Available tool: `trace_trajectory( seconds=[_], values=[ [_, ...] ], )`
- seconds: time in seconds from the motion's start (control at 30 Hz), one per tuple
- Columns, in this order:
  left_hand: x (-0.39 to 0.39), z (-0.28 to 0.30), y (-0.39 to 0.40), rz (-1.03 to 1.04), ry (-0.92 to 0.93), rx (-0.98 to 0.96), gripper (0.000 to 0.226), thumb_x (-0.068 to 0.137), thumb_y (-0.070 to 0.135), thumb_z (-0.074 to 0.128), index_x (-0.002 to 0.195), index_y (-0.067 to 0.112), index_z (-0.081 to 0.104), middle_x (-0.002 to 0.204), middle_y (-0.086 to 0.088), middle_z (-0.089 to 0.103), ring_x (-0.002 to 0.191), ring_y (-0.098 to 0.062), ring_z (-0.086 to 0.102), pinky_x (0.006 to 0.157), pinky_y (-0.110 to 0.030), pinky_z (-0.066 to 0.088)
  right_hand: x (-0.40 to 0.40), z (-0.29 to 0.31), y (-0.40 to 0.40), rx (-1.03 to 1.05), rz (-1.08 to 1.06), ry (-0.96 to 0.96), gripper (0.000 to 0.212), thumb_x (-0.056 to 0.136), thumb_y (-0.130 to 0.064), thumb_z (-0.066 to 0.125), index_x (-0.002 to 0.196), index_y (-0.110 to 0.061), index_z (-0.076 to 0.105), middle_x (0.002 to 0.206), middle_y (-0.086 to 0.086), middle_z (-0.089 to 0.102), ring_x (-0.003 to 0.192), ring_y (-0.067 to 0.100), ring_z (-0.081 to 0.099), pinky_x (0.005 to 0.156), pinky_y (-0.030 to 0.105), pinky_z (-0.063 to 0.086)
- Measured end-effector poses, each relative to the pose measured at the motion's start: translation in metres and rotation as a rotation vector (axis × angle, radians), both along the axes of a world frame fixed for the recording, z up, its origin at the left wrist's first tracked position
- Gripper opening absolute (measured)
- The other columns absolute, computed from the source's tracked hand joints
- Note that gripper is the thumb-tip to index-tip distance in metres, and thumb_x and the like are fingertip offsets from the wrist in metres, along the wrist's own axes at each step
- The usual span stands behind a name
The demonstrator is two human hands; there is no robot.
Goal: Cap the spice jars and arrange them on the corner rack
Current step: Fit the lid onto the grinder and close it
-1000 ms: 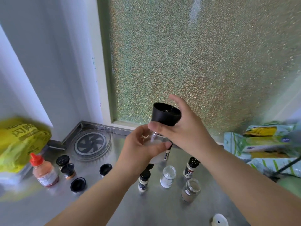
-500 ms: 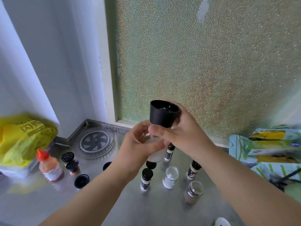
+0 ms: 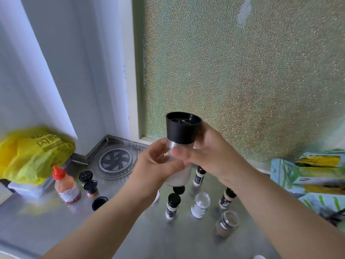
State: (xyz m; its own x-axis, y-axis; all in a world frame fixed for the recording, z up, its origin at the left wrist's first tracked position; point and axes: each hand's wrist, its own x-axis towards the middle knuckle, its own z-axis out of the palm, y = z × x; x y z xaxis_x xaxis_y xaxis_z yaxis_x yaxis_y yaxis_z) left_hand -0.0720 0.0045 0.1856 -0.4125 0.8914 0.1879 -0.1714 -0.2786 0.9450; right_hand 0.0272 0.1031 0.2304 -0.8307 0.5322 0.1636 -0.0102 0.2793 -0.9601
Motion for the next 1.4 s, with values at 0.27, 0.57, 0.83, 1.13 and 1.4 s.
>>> trace_trajectory(
  seconds=[0.27,0.57,0.83,1.13,1.4],
  values=[
    [-0.007,0.0,-0.008,0.025,-0.008,0.0,0.048,0.061,0.007,0.074,0.106,0.01,0.06,0.098,-0.01,0.07,0.093,-0.02,0.065,0.083,-0.031,0.054,-0.016,-0.005,-0.011,0.064,-0.113,0.019,0.043,0.056,-0.031,0.082,0.094,-0.022,0.065,0.088,-0.006,0.072,0.086,0.01,0.067,0.08,0.033,0.052],
    [-0.042,-0.01,-0.02,-0.187,-0.102,-0.024,0.062,0.059,0.018,0.076,0.113,-0.002,0.054,0.1,-0.013,0.064,0.09,-0.024,0.062,0.074,-0.028,0.052,-0.032,0.0,0.002,-0.098,0.383,-0.041,0.06,0.06,-0.025,0.074,0.116,-0.019,0.055,0.112,-0.004,0.066,0.112,0.011,0.059,0.099,0.031,0.047],
    [-0.032,-0.015,-0.015,0.331,0.16,-0.145,0.05,0.057,0.014,0.077,0.105,0.022,0.063,0.096,0.0,0.073,0.091,-0.013,0.067,0.081,-0.032,0.054,-0.053,-0.028,-0.021,-0.002,-0.169,0.076,0.039,0.06,-0.021,0.086,0.091,-0.024,0.062,0.084,-0.009,0.072,0.082,0.004,0.068,0.074,0.024,0.048],
    [-0.047,-0.012,-0.016,-0.143,-0.022,-0.045,0.047,0.063,0.011,0.071,0.108,0.003,0.06,0.103,-0.011,0.066,0.097,-0.023,0.06,0.078,-0.026,0.051,-0.045,-0.014,-0.001,-0.112,0.178,0.004,0.035,0.06,-0.017,0.077,0.092,-0.007,0.068,0.089,0.01,0.073,0.087,0.016,0.066,0.084,0.036,0.053],
    [-0.039,-0.017,-0.02,0.112,0.048,0.02,0.041,0.069,0.004,0.066,0.108,0.013,0.06,0.099,0.003,0.071,0.097,-0.01,0.064,0.078,-0.019,0.049,-0.063,-0.026,-0.008,0.06,0.068,-0.011,0.044,0.062,-0.033,0.075,0.099,-0.011,0.066,0.088,0.006,0.072,0.079,0.018,0.069,0.063,0.027,0.054]
  ],
)
